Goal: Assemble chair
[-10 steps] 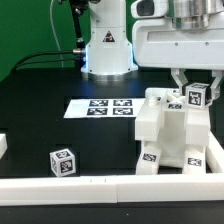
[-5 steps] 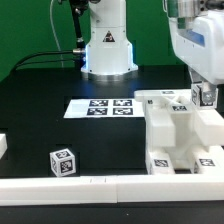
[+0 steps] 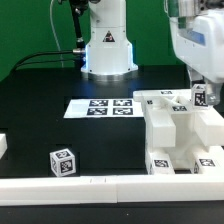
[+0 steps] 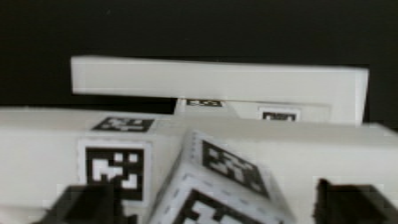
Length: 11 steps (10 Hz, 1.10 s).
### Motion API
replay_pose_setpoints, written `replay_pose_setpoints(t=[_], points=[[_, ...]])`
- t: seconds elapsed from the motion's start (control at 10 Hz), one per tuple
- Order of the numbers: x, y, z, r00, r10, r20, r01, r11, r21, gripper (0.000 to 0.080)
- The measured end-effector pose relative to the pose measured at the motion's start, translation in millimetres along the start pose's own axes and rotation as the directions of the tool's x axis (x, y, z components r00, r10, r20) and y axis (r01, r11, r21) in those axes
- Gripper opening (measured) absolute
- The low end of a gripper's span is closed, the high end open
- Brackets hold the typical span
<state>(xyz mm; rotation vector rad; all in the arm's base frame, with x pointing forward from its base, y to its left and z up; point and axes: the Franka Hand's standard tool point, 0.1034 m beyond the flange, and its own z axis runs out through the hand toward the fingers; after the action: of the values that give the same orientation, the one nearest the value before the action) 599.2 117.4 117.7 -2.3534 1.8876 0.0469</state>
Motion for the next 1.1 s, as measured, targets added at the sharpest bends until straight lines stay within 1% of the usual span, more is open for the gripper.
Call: replay_pose_setpoints(t=[0.1,0.2,0.3,0.4,0.5,0.6,0.7,0.8,0.9,1.0,1.1], points=[[0.4,-5.7,-2.7,0.976,-0.219,0.008,0.219,0.976,-0.005,0.0625],[0.2,-5.7,-1.7,0.974,-0.227,0.007,0.227,0.974,-0.001,0.0625],[1.0,-5.3,-1.4,0.946,-0.324,0.007,0.324,0.946,-0.002,0.0645],[1.1,-5.3,-1.4,0.922,-0.387,0.007,0.387,0.922,-0.002,0.0648],[1.6,-4.7,-1.1,0.887,-0.462,0.004,0.462,0.887,-0.007,0.0648],[2.9,-3.0,-0.5,0.737,-0.676,-0.010,0.675,0.737,-0.037,0.0649],[1.6,-2.7,0.1,0.693,-0.721,-0.014,0.720,0.693,-0.051,0.0649],[2.3,-2.7,0.0,0.706,-0.708,-0.014,0.706,0.706,-0.049,0.0566],[2.6,-2.7,0.0,0.706,-0.708,-0.014,0.707,0.706,-0.049,0.0431],[2.2,-2.7,0.2,0.721,-0.693,-0.015,0.691,0.721,-0.048,0.0431],[2.2,-2.5,0.4,0.763,-0.646,-0.017,0.644,0.763,-0.048,0.0284]])
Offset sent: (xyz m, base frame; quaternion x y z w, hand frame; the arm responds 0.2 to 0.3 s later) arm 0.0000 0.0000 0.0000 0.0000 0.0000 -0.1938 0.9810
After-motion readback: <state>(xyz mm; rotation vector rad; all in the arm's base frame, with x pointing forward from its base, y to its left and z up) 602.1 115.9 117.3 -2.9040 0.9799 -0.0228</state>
